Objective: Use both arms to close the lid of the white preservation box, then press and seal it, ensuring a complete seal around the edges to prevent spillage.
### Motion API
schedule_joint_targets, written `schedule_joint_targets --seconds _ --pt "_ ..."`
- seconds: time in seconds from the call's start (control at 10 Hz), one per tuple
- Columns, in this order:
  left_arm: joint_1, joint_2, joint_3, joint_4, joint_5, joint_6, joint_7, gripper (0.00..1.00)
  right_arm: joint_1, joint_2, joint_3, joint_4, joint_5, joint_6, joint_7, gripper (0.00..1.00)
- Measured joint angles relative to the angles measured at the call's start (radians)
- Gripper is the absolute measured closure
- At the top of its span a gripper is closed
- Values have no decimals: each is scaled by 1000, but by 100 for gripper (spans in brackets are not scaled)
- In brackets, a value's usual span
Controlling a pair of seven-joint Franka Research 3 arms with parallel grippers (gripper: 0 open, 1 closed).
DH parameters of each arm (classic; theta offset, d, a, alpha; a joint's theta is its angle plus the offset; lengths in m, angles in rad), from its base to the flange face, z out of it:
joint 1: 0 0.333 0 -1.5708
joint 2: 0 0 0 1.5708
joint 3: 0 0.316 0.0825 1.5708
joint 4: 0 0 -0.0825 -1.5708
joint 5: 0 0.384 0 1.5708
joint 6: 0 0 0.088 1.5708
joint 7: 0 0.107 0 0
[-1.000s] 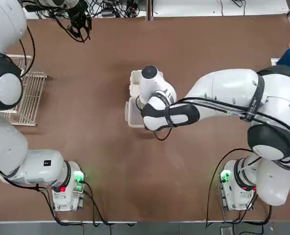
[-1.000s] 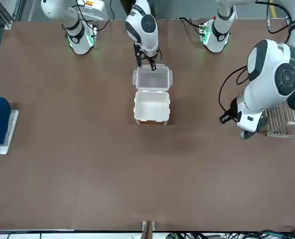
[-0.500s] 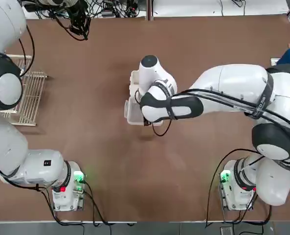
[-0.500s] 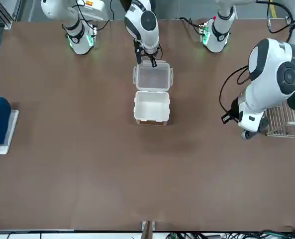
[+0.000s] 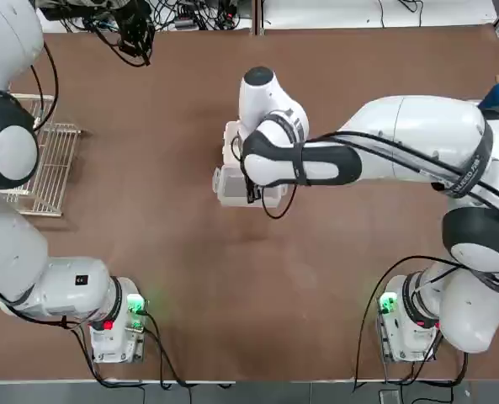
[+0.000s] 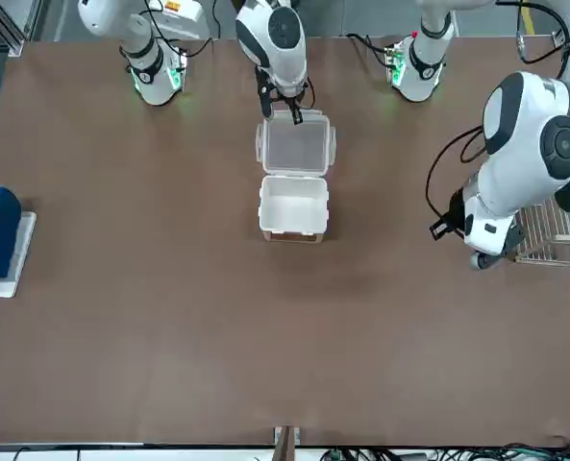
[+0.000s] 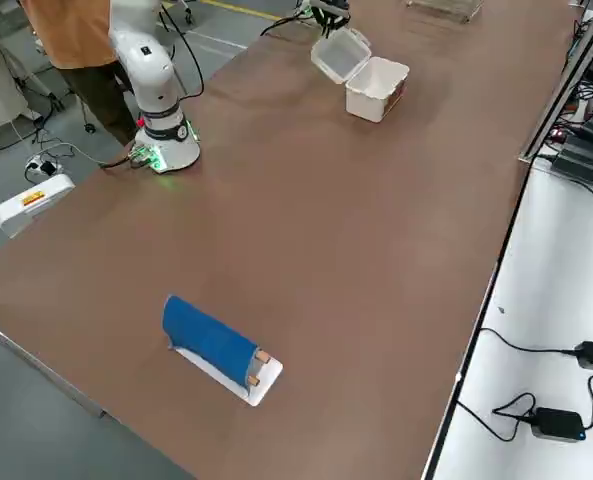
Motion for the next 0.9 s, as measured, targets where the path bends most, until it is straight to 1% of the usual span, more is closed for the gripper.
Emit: schedule_joint_targets --seconds 0.3,0.5,0.6,0.9 --pt "3 1 3 7 0 0 0 98 -9 -13 -28 42 15 -34 -1 90" --pt "4 7 6 8 0 0 0 98 -37 -24 -33 71 21 -46 -9 90" --pt "4 11 7 9 0 2 0 98 -50 -29 -38 86 21 -47 -12 92" --pt "2 37 7 13 -2 18 0 99 -95 -25 -53 125 20 -27 -45 92"
